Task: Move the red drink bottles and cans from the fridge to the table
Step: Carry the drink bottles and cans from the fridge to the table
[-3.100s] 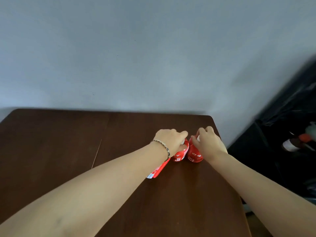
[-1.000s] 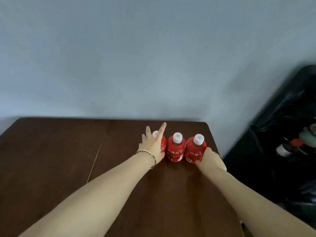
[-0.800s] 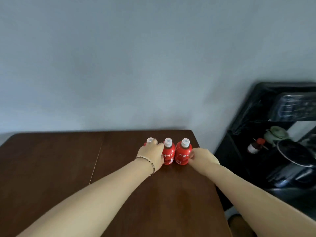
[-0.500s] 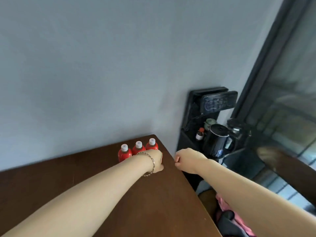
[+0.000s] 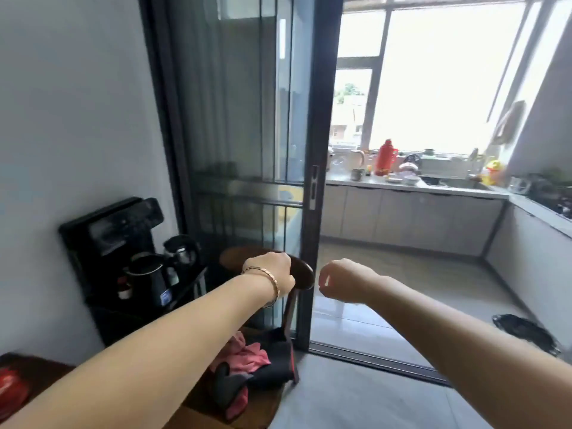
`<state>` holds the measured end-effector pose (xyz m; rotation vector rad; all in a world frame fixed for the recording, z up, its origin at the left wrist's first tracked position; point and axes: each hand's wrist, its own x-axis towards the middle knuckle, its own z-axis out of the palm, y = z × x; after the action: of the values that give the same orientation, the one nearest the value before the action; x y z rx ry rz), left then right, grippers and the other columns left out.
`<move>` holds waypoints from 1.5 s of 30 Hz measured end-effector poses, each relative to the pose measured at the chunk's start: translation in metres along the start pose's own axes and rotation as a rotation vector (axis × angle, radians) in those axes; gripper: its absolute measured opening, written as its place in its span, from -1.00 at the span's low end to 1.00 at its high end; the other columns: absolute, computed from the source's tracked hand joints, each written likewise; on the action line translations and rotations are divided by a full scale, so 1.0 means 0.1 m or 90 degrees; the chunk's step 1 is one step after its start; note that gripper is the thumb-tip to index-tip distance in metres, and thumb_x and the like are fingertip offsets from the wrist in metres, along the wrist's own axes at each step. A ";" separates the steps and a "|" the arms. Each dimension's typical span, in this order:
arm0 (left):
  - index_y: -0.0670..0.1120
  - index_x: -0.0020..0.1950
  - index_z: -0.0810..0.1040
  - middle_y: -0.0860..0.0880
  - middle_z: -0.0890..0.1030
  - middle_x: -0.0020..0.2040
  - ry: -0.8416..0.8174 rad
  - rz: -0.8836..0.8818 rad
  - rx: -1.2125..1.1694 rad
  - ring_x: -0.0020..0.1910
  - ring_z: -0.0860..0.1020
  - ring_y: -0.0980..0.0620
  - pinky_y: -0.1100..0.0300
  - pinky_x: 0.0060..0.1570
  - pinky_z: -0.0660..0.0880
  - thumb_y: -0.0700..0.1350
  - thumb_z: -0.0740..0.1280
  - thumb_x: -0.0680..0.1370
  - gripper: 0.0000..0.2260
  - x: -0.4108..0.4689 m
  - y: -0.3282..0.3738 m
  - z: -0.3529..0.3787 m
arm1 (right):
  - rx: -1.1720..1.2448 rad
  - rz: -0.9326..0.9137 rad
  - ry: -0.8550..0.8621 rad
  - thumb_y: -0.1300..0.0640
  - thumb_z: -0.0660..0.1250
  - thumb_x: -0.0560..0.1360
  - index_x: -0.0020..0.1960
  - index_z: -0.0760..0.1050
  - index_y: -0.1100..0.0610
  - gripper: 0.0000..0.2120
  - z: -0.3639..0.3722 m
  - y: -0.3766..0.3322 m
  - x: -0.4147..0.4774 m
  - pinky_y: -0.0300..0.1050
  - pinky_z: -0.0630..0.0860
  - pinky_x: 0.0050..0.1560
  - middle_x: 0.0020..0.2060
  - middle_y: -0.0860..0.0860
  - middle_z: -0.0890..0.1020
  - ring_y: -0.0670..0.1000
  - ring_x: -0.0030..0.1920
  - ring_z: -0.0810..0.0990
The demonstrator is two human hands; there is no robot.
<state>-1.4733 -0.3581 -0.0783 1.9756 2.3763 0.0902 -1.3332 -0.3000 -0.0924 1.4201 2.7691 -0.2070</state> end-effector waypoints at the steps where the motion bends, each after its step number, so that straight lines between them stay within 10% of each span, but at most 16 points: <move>1: -0.08 0.16 0.51 -0.07 0.57 0.17 0.010 0.043 0.004 0.13 0.54 -0.11 0.09 0.05 0.45 -0.07 0.17 0.56 -0.76 0.10 0.39 -0.03 | 0.004 0.043 0.017 0.08 0.22 0.51 0.10 0.58 0.04 -0.77 -0.09 0.38 -0.19 -0.14 0.52 0.01 0.09 0.05 0.62 0.12 0.08 0.59; 21: -0.14 0.12 0.53 -0.08 0.59 0.12 0.079 0.614 0.044 0.09 0.56 -0.10 0.13 -0.15 0.40 -0.07 0.13 0.58 -0.74 0.76 7.64 -0.12 | -0.036 0.645 0.126 0.04 0.21 0.53 0.10 0.53 0.06 -0.78 -1.36 6.19 -3.93 -0.12 0.42 -0.02 0.13 0.03 0.58 0.10 0.13 0.55; 45: -0.14 0.20 0.49 -0.08 0.55 0.18 0.196 1.112 -0.041 0.15 0.54 -0.12 0.10 -0.13 0.39 -0.16 0.13 0.58 -0.75 -0.34 13.39 -0.40 | -0.118 1.189 0.237 0.15 0.24 0.49 -0.05 0.61 0.11 -0.83 -2.11 9.41 -7.32 -0.08 0.55 -0.09 -0.06 0.04 0.64 0.10 -0.07 0.61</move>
<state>-0.1575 -0.1487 0.0639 3.2905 0.0013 0.4847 -0.1345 -0.3207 0.0745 3.1720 0.5036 0.3671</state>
